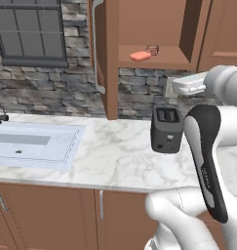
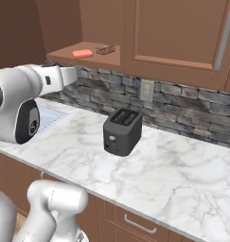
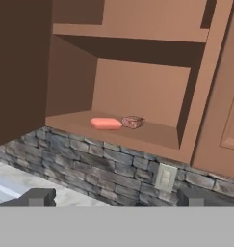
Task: Pick up the bar soap and bar soap from the sink, and place them back in the cabinet, and close the cabinet door.
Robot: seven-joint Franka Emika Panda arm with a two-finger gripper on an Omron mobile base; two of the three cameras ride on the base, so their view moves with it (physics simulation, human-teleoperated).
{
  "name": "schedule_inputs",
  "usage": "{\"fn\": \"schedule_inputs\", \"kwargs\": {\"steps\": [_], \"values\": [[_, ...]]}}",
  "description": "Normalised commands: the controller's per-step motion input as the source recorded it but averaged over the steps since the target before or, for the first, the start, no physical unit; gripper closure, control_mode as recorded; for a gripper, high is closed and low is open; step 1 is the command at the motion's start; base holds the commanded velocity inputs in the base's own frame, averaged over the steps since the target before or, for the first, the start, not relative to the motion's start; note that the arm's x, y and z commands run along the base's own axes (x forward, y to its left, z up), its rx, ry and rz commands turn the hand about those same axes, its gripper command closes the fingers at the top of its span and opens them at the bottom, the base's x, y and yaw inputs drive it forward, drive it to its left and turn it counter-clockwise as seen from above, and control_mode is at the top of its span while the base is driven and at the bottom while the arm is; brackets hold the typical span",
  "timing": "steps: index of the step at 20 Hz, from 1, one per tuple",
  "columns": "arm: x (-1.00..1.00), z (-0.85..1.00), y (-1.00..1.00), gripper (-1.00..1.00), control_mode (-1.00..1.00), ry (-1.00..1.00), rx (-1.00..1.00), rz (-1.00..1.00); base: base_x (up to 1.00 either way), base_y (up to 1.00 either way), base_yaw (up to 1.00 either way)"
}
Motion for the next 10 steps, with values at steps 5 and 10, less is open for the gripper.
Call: {"fn": "schedule_inputs", "kwargs": {"steps": [5,10], "values": [[-0.25,0.00,0.23,-1.00,-1.00,0.00,0.00,-0.09,0.00,0.00,0.00],[-0.28,0.00,0.15,-1.00,-1.00,0.00,0.00,-0.07,0.00,0.00,0.00]]}}
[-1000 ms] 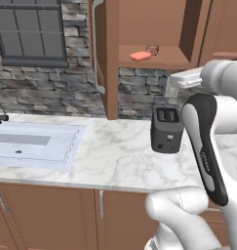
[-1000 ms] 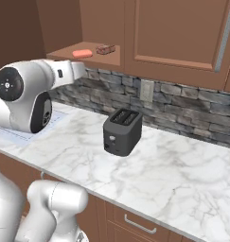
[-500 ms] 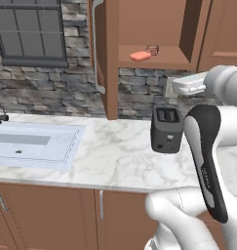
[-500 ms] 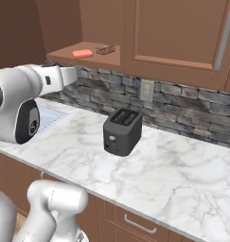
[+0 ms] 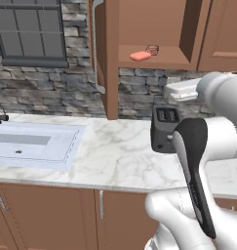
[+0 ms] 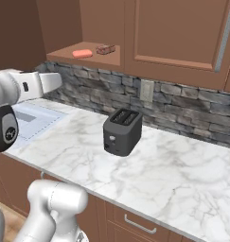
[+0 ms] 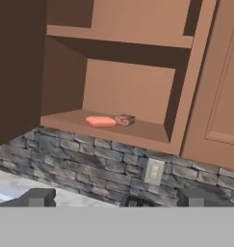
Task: Pick up the bar soap and bar soap from the sink, and place them back in the cabinet, and close the cabinet door.
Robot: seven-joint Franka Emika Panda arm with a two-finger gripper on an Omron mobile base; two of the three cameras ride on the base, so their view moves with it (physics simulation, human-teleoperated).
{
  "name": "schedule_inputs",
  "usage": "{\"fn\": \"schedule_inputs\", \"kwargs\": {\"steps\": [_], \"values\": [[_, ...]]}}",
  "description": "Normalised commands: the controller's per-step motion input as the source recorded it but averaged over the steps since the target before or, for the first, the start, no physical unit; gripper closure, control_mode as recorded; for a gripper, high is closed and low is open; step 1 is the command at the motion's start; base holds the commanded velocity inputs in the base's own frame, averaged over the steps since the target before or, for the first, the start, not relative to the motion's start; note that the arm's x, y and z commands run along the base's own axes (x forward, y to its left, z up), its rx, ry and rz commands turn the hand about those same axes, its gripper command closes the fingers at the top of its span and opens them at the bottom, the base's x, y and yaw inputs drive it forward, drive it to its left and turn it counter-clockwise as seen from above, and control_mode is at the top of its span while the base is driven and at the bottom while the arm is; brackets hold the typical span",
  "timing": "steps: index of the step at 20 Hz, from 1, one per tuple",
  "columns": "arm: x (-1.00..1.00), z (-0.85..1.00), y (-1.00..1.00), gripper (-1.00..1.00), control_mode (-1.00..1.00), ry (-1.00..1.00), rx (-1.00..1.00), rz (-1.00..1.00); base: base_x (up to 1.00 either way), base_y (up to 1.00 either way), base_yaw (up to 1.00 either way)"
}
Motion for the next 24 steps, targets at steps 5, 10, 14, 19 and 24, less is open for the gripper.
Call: {"fn": "schedule_inputs", "kwargs": {"steps": [5,10,14,19,24], "values": [[-0.26,0.00,0.07,-1.00,-1.00,-0.01,0.00,-0.06,0.00,0.00,0.00],[-0.24,0.00,0.08,-1.00,-1.00,-0.06,0.00,0.00,0.00,0.00,0.00],[-0.37,0.00,0.04,-1.00,-1.00,-0.07,0.00,0.00,0.00,0.00,0.00],[-0.26,0.00,0.03,-1.00,-1.00,-0.07,0.00,0.00,0.00,0.00,0.00],[-0.19,0.00,0.09,-1.00,-1.00,-0.11,0.00,0.00,0.00,0.00,0.00]]}}
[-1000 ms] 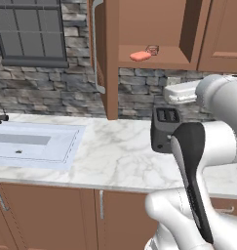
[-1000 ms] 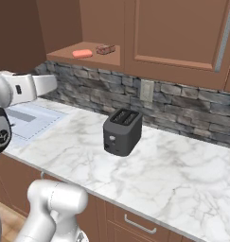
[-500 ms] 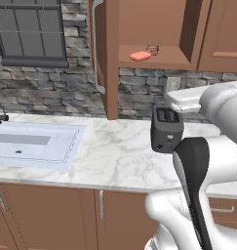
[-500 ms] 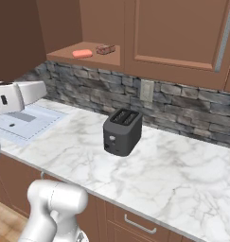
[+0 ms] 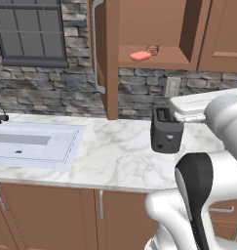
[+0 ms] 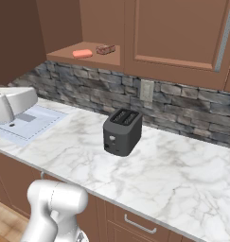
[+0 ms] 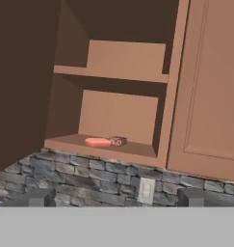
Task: Pick up the bar soap and bar soap from the sink, and place them back in the cabinet, and close the cabinet door.
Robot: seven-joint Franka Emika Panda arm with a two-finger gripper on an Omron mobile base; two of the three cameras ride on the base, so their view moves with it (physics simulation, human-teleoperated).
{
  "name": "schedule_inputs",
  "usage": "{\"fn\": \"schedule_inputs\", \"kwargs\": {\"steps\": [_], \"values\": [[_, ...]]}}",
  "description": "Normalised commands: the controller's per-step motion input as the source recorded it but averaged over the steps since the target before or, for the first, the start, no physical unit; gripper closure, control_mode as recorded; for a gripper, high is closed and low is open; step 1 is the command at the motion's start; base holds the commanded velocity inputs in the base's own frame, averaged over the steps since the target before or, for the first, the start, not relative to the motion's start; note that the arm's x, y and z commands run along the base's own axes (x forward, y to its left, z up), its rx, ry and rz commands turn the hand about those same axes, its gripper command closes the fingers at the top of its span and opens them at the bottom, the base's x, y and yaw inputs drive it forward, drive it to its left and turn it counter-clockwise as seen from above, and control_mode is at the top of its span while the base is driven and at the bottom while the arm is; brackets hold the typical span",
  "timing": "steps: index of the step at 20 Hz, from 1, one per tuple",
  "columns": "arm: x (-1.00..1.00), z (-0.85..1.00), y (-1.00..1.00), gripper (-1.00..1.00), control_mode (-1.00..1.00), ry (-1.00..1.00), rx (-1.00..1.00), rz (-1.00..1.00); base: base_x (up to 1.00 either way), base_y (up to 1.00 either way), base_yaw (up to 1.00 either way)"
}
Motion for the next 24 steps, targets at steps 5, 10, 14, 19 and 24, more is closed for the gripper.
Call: {"fn": "schedule_inputs", "kwargs": {"steps": [5,10,14,19,24], "values": [[-0.18,0.00,0.19,-1.00,-1.00,-0.14,0.00,0.00,0.00,0.00,0.00],[-0.20,0.00,0.23,-1.00,-1.00,-0.09,0.00,0.00,0.00,0.00,0.00],[-0.20,0.00,0.22,-1.00,-1.00,-0.05,0.00,0.00,0.00,0.00,0.00],[-0.04,0.00,0.28,-1.00,-1.00,-0.03,0.00,0.00,0.00,0.00,0.00],[0.00,0.00,0.36,-1.00,-1.00,-0.01,0.00,0.00,0.00,0.00,0.00]]}}
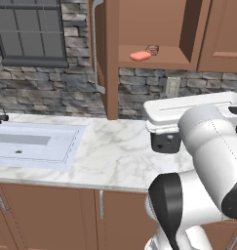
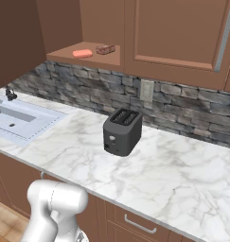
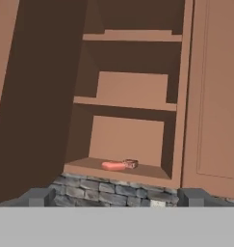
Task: Pick up the bar soap and bar soap from the sink, and place them back in the cabinet, and close the cabinet door.
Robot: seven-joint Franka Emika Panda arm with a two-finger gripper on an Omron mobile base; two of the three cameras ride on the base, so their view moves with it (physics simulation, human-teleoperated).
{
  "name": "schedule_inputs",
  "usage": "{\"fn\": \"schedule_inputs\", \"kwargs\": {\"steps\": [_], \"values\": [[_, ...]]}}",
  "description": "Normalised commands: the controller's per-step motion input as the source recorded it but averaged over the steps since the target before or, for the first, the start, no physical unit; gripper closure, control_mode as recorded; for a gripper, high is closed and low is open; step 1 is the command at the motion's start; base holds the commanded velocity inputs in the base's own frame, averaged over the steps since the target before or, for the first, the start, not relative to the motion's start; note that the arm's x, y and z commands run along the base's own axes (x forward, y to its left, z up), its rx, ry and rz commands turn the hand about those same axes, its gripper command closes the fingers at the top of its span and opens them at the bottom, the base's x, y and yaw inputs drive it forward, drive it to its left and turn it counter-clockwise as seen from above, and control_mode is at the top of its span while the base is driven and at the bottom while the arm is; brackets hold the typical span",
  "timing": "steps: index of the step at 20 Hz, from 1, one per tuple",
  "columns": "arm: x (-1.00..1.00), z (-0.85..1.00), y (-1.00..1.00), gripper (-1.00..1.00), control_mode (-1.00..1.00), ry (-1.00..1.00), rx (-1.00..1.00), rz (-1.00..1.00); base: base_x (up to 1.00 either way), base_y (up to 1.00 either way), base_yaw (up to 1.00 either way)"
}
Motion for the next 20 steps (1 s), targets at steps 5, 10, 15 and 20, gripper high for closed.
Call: {"fn": "schedule_inputs", "kwargs": {"steps": [5,10,15,20], "values": [[0.00,0.00,0.34,-1.00,-1.00,-0.01,0.00,0.00,0.00,0.00,0.00],[0.00,0.00,0.30,-1.00,-1.00,-0.02,0.00,0.01,0.00,0.00,0.00],[-0.01,0.00,0.31,-1.00,-1.00,-0.01,0.00,0.01,0.00,0.00,0.00],[-0.01,0.00,0.30,-1.00,-1.00,0.00,0.00,0.01,0.00,0.00,0.00]]}}
